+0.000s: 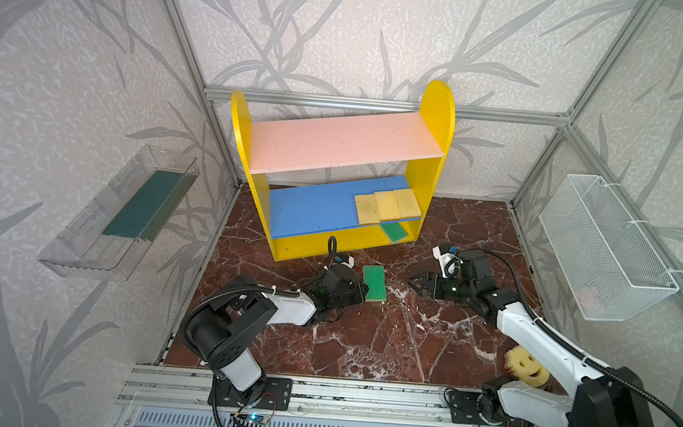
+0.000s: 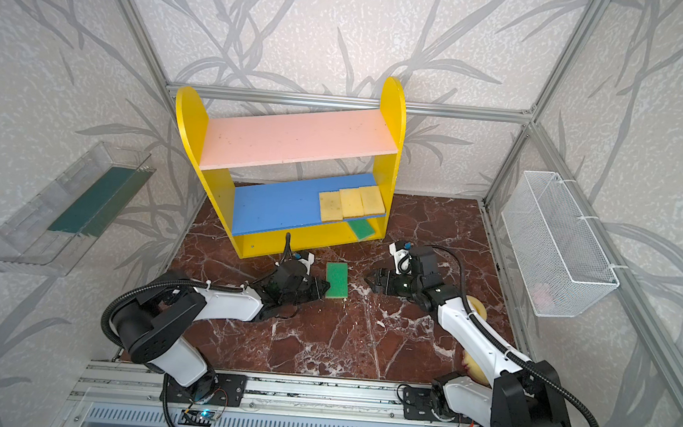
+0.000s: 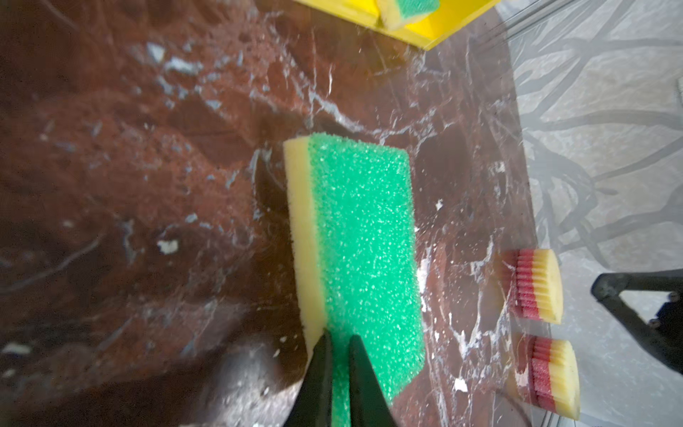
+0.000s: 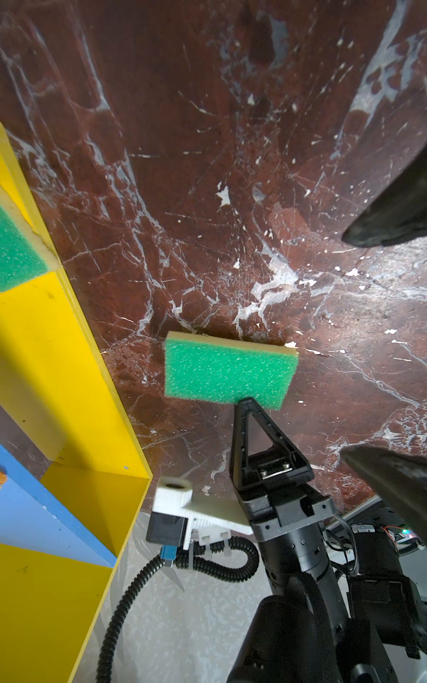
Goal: Place and organize the cleaning sponges onto the shelf
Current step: 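Push the green sponge on the table against the shelf's front panel with the left gripper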
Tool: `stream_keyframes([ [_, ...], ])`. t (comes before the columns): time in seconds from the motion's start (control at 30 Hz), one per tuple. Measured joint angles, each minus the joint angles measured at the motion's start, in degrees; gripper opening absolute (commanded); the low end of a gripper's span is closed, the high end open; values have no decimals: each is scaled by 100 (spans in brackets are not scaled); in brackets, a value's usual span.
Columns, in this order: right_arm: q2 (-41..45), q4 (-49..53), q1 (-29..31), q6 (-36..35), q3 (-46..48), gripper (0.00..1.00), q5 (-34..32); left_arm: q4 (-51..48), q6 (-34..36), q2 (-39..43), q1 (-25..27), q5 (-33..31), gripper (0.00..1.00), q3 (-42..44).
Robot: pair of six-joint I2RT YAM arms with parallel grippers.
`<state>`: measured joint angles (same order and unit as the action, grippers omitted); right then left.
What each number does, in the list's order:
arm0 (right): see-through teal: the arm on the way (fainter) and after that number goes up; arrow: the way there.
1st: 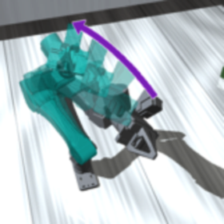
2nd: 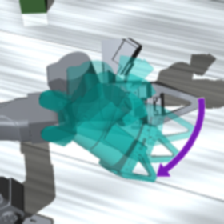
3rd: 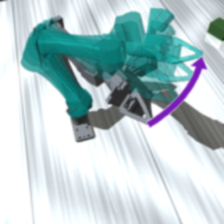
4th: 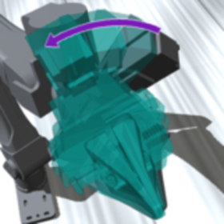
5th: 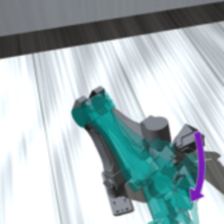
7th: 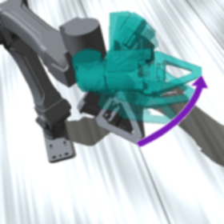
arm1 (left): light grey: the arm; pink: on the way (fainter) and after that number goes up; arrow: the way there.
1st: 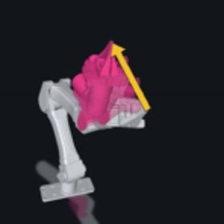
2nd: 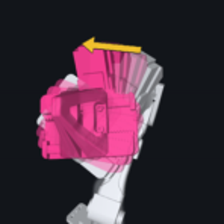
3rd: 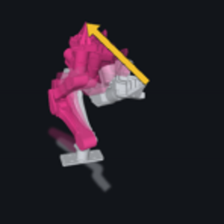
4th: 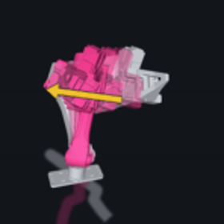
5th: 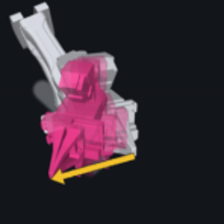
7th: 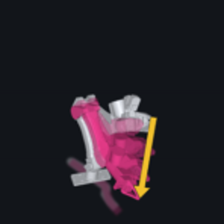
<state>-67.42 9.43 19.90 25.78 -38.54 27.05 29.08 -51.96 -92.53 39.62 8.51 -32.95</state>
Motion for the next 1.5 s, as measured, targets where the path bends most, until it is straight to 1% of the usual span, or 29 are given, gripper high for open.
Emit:
stream_keyframes([
  [0.17,96,0,-33,39,101,83,-7,367,-2,-50,-238,-118,12,-96],
  [0.27,105,-2,-44,57,114,83,-9,629,-2,-229,-369,-144,12,-284],
  [0.53,105,-9,-50,61,114,82,-7,1196,35,-1128,-750,-26,11,-776],
  [0.73,105,-13,-55,68,114,82,-2,1209,83,-1648,-964,155,11,-1204],
  [1.1,103,-24,-79,76,114,82,9,850,146,-2098,-975,400,11,-1770],
  [1.17,103,-24,-79,76,114,82,20,850,157,-2155,-990,402,16,-1825],
  [1.23,103,-26,-79,76,114,82,42,855,157,-2190,-1001,411,31,-1862],
  [1.33,103,-26,-79,76,114,82,52,861,146,-2203,-1005,428,48,-1873],
  [1.43,103,-26,-79,76,114,82,52,866,136,-2203,-1005,428,55,-1873],
  [1.5,103,-26,-79,76,114,82,52,866,136,-2203,-1005,426,55,-1871],
])
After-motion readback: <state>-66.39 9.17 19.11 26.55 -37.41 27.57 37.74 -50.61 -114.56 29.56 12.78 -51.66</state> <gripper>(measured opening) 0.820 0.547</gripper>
